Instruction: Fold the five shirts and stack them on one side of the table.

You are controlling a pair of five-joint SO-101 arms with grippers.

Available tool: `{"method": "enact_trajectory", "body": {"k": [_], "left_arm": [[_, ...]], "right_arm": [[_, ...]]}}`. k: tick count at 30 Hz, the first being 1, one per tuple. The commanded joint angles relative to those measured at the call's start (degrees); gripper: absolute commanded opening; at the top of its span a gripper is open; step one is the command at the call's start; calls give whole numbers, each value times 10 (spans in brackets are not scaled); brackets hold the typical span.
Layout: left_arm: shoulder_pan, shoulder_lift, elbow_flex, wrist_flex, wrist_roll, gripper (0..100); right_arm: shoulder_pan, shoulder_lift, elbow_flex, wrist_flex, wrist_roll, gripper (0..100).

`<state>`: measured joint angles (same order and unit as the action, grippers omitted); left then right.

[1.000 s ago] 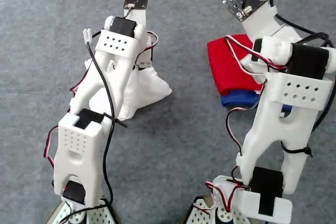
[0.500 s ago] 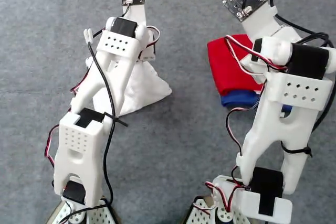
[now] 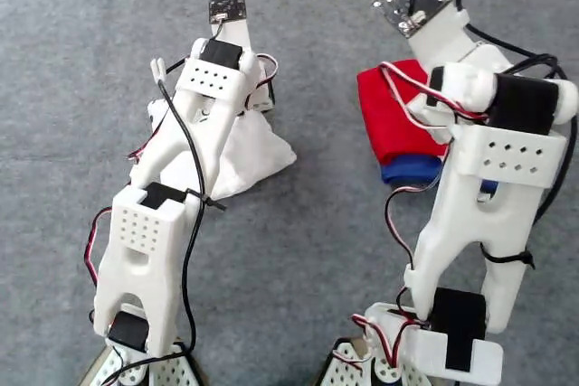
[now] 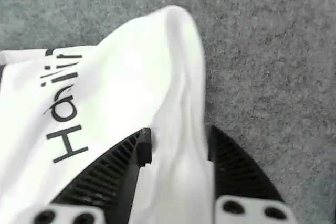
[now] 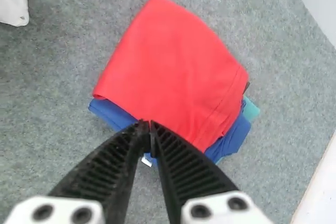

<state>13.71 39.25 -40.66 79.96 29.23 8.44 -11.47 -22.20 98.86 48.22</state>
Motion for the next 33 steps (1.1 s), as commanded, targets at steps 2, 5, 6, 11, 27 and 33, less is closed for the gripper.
{"method": "enact_trajectory", "body": {"k": [2,5,6,11,27,33], "left_arm": [[-22,-11,-105,17,33,284],[-66,-11,-197,66,23,282],[-85,-10,-225,88,13,266],[-173,-3,-275,170,-66,46],[-252,187,-212,49,-93,30],[-255,212,-233,55,-93,30]], "right_arm": [[-26,-16,23,-8,4,15],[-48,-16,27,-9,4,15],[-58,-15,28,-9,4,15],[-146,-6,51,-10,0,15],[-355,206,171,-281,-301,15],[-354,330,200,-336,-317,15]]}}
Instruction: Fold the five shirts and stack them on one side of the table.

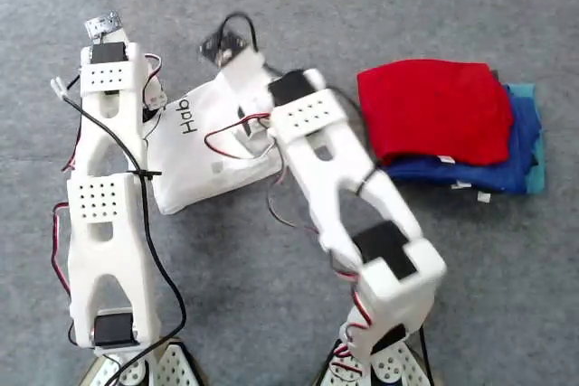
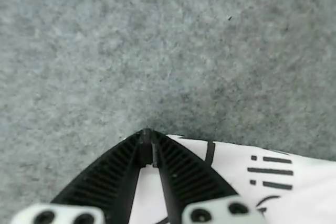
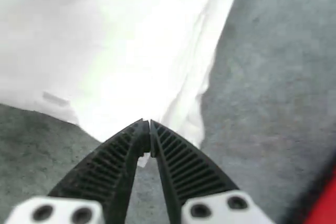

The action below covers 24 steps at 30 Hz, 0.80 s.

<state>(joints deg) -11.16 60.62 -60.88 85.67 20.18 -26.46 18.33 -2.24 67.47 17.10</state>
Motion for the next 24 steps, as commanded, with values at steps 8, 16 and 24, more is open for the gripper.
{"method": "enact_trajectory", "body": {"k": [8,16,24], "left_arm": [[-15,0,-41,-4,-4,30],[-18,0,-41,-7,-4,30],[-22,-4,-42,-4,-8,30]], "right_arm": [[62,126,0,8,-3,15],[113,122,-69,55,-3,15],[68,125,-297,260,-2,15]]}}
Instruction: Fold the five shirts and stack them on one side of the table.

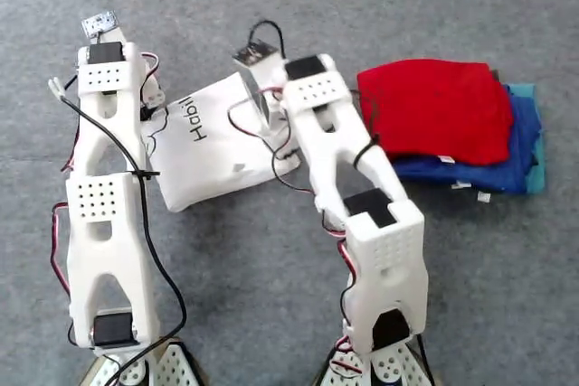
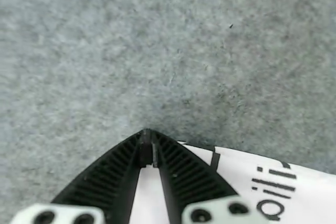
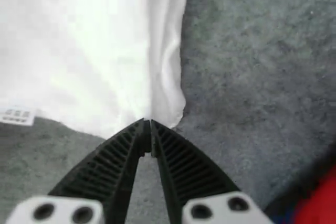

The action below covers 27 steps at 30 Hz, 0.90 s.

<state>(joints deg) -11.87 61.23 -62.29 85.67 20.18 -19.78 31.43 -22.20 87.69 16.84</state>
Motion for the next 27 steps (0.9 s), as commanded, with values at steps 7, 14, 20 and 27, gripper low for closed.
{"method": "enact_trajectory", "body": {"k": [7,14,20,27], "left_arm": [[-15,-11,-28,-4,-7,30],[-15,-11,-28,-3,-7,30],[-15,-11,-28,-3,-7,30],[-27,-11,-28,-4,-7,30]], "right_arm": [[-1,-1,-253,31,-4,15],[-58,95,-272,-147,0,15],[-56,188,-272,-248,0,15],[-6,242,-305,-260,0,15]]}}
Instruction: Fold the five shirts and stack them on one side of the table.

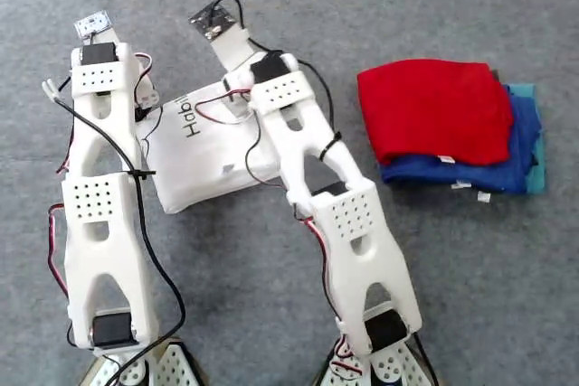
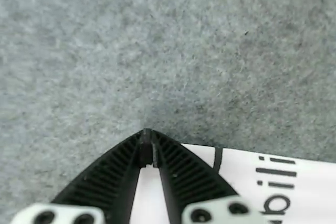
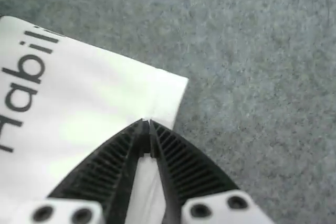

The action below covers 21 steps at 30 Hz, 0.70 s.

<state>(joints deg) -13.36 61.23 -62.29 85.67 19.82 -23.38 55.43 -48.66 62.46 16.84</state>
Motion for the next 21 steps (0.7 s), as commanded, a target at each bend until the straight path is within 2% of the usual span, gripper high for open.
{"method": "enact_trajectory", "body": {"k": [1,7,10,17,21], "left_arm": [[-11,-12,-28,-4,-4,30],[-12,-12,-29,-8,-4,30],[-12,-12,-69,8,-4,30],[8,-5,-217,81,-3,31],[3,-11,-237,99,-3,32]], "right_arm": [[39,8,-51,-5,0,15],[50,19,-118,59,0,15],[51,19,-177,109,-2,15],[30,22,-376,395,-5,15],[25,-16,-368,390,-69,14]]}}
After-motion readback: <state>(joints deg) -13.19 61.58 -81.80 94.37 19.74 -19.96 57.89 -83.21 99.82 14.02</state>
